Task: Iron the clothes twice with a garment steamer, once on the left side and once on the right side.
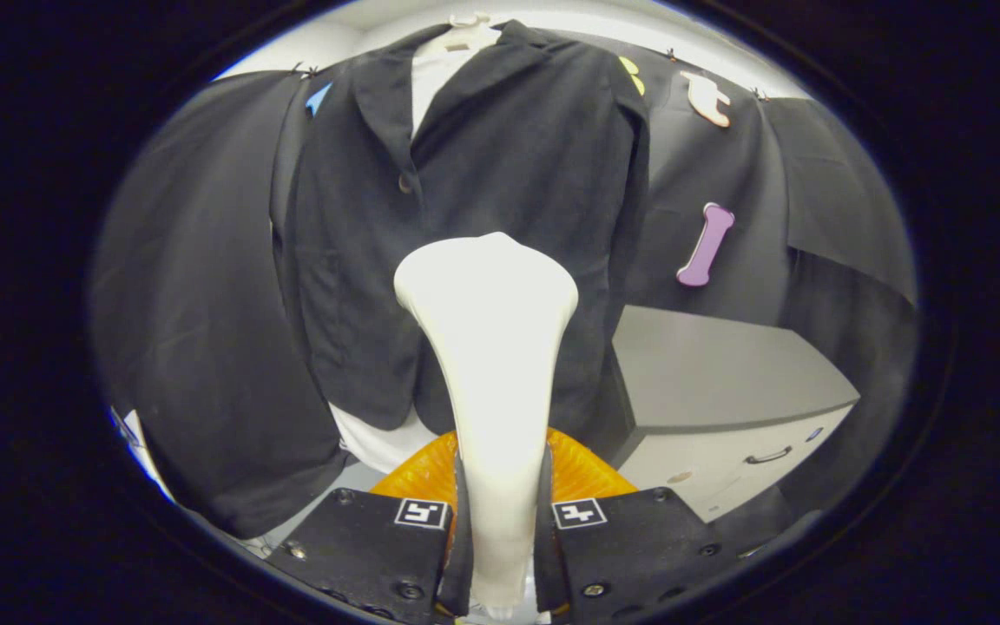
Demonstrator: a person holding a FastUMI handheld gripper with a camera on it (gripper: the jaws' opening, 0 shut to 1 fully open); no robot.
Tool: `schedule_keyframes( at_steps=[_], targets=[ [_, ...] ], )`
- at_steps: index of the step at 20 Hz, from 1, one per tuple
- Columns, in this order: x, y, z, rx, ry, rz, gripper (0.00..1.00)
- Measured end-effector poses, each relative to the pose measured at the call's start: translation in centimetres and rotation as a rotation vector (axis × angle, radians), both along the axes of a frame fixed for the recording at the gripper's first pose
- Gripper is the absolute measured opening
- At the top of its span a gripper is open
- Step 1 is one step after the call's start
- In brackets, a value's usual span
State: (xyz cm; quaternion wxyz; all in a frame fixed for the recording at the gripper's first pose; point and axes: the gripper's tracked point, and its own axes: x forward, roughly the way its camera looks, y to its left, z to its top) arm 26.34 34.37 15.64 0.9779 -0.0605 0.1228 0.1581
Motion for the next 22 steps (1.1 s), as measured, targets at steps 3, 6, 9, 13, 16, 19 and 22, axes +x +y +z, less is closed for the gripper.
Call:
schedule_keyframes(
  at_steps=[3,6,9,13,16,19,22],
  targets=[
    [-1.4,1.3,5.6,0.010,-0.078,0.024,0.31],
    [-2.1,3.6,10.4,0.042,-0.142,0.042,0.31],
    [-2.5,6.6,14.9,0.064,-0.194,0.064,0.31],
    [-2.2,11.3,20.3,0.060,-0.260,0.084,0.31],
    [-1.0,14.3,22.9,0.048,-0.286,0.081,0.31],
    [0.1,16.7,24.6,0.026,-0.304,0.061,0.31],
    [0.9,18.9,25.1,0.010,-0.301,0.054,0.31]
  ],
)
